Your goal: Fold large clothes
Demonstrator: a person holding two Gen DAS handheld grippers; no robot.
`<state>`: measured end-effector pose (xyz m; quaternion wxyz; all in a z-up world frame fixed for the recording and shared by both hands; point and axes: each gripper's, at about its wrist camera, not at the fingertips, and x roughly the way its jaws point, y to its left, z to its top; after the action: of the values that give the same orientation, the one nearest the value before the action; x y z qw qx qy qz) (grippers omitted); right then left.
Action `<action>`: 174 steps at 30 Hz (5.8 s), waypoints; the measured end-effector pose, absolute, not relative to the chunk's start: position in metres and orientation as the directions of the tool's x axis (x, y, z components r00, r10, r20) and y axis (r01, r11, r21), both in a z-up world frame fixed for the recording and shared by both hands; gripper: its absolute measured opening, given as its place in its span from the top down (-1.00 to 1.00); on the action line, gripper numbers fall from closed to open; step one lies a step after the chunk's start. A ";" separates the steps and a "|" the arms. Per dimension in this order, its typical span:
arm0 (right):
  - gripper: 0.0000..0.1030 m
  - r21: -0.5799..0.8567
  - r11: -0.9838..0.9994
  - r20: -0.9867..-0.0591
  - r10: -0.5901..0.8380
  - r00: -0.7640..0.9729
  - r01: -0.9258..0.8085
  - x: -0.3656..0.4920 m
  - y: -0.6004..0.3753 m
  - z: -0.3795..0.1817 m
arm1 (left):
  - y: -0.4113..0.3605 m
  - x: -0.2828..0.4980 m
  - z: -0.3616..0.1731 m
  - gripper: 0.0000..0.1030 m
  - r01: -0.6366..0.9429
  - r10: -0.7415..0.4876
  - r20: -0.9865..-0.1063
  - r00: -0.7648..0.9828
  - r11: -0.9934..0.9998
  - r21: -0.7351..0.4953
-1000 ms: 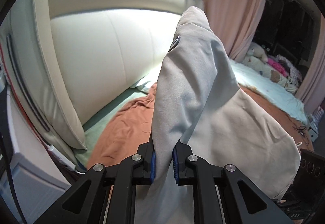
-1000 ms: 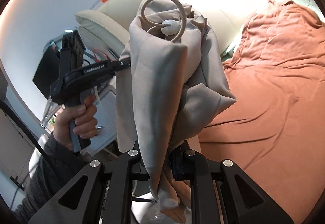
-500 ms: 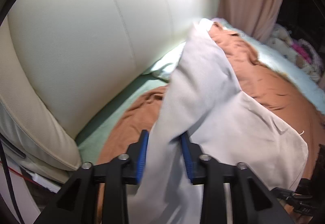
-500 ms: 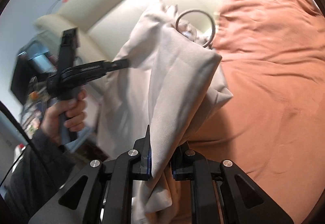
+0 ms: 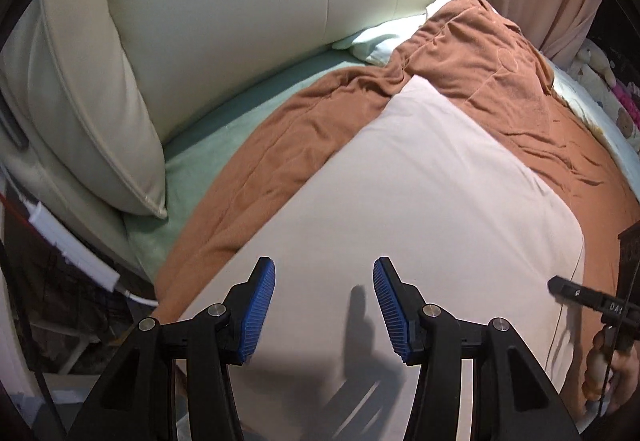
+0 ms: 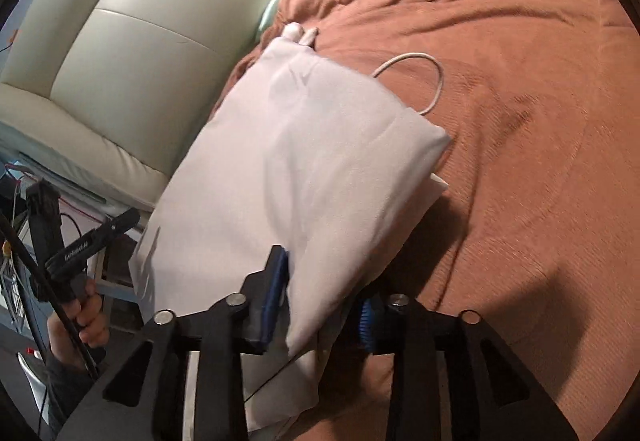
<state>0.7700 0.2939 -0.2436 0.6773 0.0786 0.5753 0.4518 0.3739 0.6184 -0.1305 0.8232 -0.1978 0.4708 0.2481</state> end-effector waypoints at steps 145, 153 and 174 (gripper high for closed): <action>-1.00 0.058 0.903 -0.512 0.392 0.764 -0.425 0.173 -0.156 -0.008 | 0.067 -0.037 -0.004 -0.99 -0.197 0.134 -0.363 0.922 0.970 -0.142; -1.00 0.065 0.903 -0.519 0.393 0.759 -0.424 0.168 -0.153 -0.015 | 0.067 -0.039 -0.002 -0.99 -0.200 0.139 -0.361 0.922 0.970 -0.138; -1.00 0.091 0.903 -0.522 0.403 0.752 -0.420 0.169 -0.159 -0.016 | 0.067 -0.039 -0.002 -0.99 -0.195 0.136 -0.361 0.923 0.972 -0.133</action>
<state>0.1686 -0.1585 -0.0158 0.9358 -0.0159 0.2752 0.2199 -0.0394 0.0672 -0.0023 0.9769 -0.0835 0.1775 0.0846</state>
